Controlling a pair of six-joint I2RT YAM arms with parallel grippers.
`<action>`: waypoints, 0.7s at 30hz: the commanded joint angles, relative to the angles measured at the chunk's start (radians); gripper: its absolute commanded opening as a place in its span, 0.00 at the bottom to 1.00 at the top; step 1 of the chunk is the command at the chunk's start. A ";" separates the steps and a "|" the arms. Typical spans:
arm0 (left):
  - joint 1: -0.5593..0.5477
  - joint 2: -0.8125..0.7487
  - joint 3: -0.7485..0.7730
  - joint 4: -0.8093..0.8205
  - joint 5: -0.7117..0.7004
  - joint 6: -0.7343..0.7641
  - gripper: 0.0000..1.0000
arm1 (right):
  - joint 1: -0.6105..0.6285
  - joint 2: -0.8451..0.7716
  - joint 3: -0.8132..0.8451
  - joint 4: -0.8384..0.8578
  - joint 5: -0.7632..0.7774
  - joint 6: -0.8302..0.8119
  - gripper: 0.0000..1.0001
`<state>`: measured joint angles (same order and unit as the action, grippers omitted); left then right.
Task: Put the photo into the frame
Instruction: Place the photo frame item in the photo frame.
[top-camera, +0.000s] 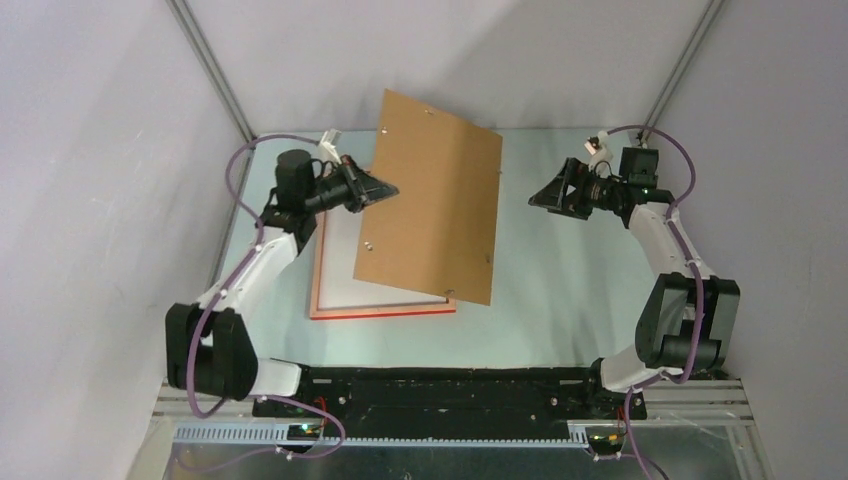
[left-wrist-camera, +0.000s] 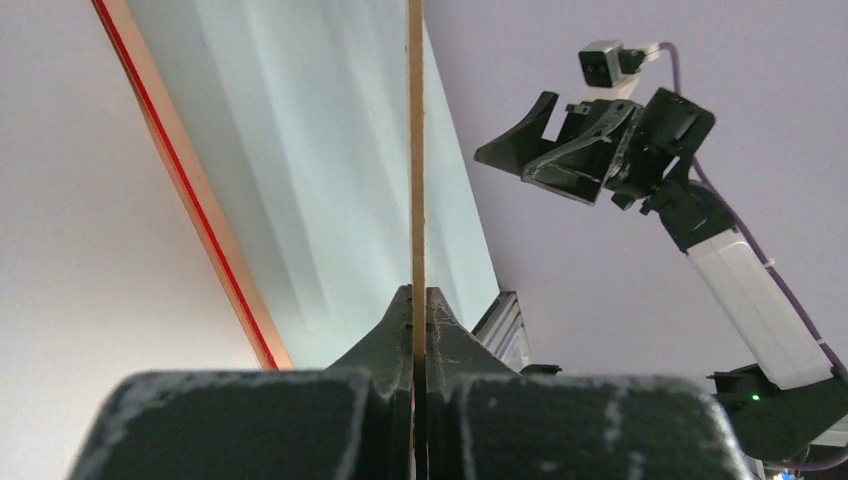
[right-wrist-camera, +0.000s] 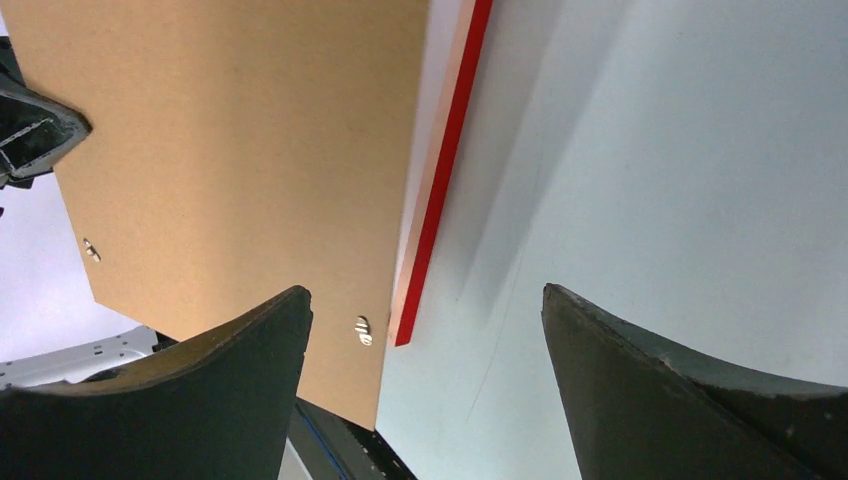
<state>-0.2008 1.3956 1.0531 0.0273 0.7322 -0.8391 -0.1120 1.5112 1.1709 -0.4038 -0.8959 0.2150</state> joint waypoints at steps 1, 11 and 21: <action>0.089 -0.170 -0.084 0.193 0.105 -0.074 0.00 | 0.035 -0.038 0.007 0.049 0.003 0.013 0.89; 0.300 -0.372 -0.261 0.255 0.174 -0.140 0.00 | 0.142 0.008 0.044 0.105 0.047 0.035 0.89; 0.376 -0.368 -0.312 0.307 0.202 -0.159 0.00 | 0.257 0.073 0.151 0.094 0.099 0.019 0.89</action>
<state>0.1543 1.0393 0.7254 0.2192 0.8848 -0.9672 0.1104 1.5570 1.2419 -0.3332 -0.8307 0.2428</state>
